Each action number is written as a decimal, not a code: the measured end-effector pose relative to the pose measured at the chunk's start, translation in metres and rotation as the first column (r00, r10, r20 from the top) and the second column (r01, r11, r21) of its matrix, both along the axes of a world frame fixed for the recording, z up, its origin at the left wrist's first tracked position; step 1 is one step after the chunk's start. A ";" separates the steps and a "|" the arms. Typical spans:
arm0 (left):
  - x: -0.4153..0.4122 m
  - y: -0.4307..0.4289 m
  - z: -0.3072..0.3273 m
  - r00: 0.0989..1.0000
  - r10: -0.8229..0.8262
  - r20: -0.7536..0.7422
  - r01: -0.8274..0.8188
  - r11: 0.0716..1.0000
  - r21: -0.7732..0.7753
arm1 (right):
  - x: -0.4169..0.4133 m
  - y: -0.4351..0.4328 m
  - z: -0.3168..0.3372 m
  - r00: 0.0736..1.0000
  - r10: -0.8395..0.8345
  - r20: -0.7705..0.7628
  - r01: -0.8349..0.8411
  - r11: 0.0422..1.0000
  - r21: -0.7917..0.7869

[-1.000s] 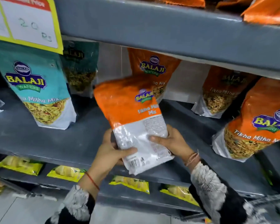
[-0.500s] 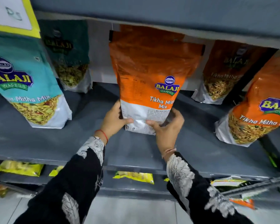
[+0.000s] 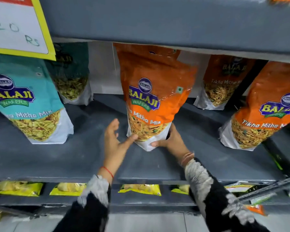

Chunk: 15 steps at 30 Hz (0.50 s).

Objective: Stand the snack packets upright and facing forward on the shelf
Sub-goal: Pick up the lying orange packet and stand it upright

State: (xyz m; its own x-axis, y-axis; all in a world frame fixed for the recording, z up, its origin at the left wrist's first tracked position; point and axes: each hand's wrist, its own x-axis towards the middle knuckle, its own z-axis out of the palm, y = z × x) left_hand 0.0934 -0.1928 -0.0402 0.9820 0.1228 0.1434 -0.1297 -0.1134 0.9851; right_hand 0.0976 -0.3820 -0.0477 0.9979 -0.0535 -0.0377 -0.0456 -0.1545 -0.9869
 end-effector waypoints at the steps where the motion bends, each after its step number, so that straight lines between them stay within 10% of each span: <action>1: 0.020 0.007 -0.005 0.992 -0.114 -0.056 0.117 0.991 0.058 | 0.009 -0.009 0.001 0.998 0.048 -0.033 -0.048 0.999 0.001; 5: 0.064 0.012 -0.019 0.864 -0.461 -0.204 0.488 0.866 0.107 | 0.034 -0.026 0.000 0.998 0.024 -0.062 -0.033 0.989 -0.146; 15: 0.078 0.018 -0.031 0.890 -0.405 -0.209 0.443 0.876 0.191 | 0.030 -0.029 -0.011 0.992 0.104 -0.064 -0.116 0.968 -0.222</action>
State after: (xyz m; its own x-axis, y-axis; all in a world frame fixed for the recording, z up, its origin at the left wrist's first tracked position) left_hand 0.1709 -0.1747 -0.0708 0.9438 -0.3275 -0.0445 -0.0613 -0.3057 0.9501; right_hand 0.1273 -0.4112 -0.0588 0.9951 0.0436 -0.0889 -0.0659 -0.3793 -0.9229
